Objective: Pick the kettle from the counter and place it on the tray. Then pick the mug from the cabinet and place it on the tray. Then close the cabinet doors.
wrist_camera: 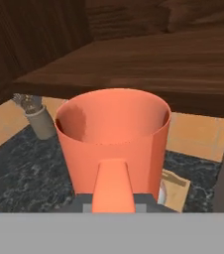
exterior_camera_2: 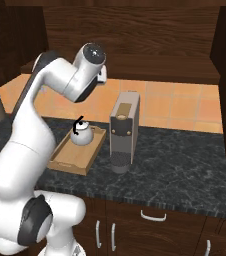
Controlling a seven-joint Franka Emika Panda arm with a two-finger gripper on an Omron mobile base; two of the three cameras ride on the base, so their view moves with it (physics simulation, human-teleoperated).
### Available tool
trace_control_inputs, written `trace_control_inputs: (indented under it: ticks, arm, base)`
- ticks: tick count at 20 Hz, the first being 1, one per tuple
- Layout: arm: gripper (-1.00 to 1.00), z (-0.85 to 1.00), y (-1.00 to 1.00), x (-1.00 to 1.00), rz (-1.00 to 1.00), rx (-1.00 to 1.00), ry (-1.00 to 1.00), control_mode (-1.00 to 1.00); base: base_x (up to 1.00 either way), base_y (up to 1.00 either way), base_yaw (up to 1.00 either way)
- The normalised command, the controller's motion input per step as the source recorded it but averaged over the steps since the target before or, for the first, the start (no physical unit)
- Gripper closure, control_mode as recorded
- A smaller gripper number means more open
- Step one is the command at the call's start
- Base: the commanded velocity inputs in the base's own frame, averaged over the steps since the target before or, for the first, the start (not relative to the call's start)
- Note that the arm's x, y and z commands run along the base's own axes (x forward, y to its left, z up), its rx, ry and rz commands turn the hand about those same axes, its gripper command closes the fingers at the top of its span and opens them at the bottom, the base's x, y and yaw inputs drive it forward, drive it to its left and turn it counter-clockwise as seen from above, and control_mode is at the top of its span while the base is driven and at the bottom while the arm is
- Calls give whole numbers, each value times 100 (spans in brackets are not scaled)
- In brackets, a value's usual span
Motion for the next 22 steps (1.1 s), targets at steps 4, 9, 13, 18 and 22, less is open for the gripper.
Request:
trace_control_inputs:
  ticks: [4, 9, 13, 18, 22]
  arm:
    - [100, -98, 63, -43, 0, 0, 2, -100]
    - [100, -100, 46, 5, 0, 0, 32, -100]
    - [100, -100, 19, 28, 1, -2, 28, -100]
    - [100, -100, 3, 28, 1, -12, -5, -100]
    - [100, -90, 19, 26, 0, -20, -17, -100]
  base:
    - [0, 0, 0]
    - [0, 0, 0]
    - [0, 0, 0]
    - [0, 0, 0]
    - [0, 0, 0]
